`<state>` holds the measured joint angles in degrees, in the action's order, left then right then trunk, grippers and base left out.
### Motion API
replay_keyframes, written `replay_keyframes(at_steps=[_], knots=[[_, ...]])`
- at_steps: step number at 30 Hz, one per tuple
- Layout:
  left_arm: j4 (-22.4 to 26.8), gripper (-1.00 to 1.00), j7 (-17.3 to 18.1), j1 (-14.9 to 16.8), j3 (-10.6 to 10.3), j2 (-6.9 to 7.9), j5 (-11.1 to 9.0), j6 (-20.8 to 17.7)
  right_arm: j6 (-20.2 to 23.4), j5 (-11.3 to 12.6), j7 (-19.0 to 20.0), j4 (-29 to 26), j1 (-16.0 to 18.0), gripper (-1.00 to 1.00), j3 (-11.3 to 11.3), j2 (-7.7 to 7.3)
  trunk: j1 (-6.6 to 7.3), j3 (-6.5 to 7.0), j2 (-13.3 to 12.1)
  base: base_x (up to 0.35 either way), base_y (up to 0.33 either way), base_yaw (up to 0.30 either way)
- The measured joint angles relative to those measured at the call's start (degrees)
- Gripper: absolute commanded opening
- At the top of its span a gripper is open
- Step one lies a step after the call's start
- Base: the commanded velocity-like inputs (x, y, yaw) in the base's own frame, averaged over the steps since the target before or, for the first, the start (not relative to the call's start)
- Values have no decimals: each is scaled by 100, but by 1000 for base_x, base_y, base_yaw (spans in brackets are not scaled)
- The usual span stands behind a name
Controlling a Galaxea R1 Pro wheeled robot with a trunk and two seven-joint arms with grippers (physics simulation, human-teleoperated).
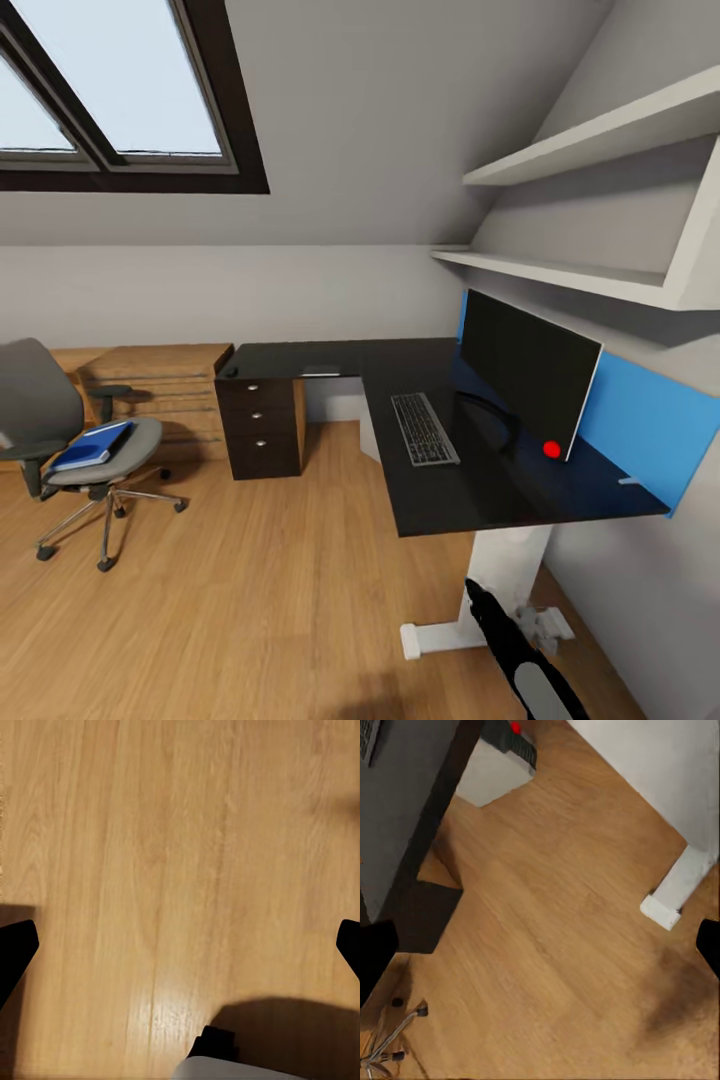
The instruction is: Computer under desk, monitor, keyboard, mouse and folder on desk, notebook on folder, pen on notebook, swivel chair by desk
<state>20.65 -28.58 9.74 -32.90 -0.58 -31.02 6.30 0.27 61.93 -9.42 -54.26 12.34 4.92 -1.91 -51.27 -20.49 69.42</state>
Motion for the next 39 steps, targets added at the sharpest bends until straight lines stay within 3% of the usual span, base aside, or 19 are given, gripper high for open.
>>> replay_keyframes(at_steps=[1,3,5,8,11,18,22,24,28,34,39], knots=[[-8,100,1,0,26,-1,-11,-2,-312,-459,-25,324,-2,100,30,-3,22,18,-40,0,0,0],[-53,100,4,1,134,-2,-66,1,-868,-1025,-45,872,-3,100,55,-6,66,54,-120,0,0,0],[-114,100,20,0,314,1,-149,5,-1460,-1397,-51,1472,-2,100,71,-4,110,89,-201,0,0,0],[-166,100,109,1,570,11,-244,21,-2336,-1634,-53,2374,-1,100,81,1,176,144,-321,0,0,0],[-181,100,214,3,663,35,-275,30,-2774,-1700,-53,2811,1,100,77,-5,242,198,-441,0,0,0],[-191,100,407,5,725,58,-287,161,-3121,-1847,-26,3312,2,100,156,21,396,324,-722,0,0,0],[-195,100,427,5,727,53,-273,488,-3149,-2160,-18,3388,2,100,246,27,483,396,-883,0,0,0],[-199,100,430,5,719,48,-265,631,-3140,-2445,-14,3418,2,100,289,30,527,432,-963,0,0,0],[-199,100,429,3,719,47,-264,673,-3111,-2722,-1,3506,1,100,407,53,615,504,-1123,0,0,0],[-196,100,429,5,698,44,-244,705,-3215,-3127,-1,3719,1,100,637,247,616,504,-1125,0,0,0],[-197,100,433,4,696,46,-246,809,-3311,-3162,-2,3737,1,100,655,269,617,504,-1124,36,94,40]])
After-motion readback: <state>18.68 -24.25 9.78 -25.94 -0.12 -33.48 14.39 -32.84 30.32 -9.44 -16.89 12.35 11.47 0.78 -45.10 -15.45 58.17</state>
